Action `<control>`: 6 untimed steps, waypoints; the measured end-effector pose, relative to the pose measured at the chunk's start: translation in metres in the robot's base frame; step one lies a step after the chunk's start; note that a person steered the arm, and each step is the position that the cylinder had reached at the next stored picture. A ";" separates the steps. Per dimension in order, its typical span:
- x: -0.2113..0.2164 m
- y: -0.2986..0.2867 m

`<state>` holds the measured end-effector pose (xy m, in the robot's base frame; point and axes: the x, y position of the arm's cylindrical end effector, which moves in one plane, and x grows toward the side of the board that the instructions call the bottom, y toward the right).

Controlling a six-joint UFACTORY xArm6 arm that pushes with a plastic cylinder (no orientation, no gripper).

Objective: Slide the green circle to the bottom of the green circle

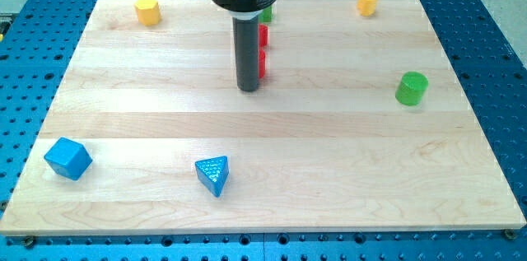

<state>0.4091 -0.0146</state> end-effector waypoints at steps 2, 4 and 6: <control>-0.074 0.163; -0.014 0.333; 0.012 0.169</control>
<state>0.4210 0.1546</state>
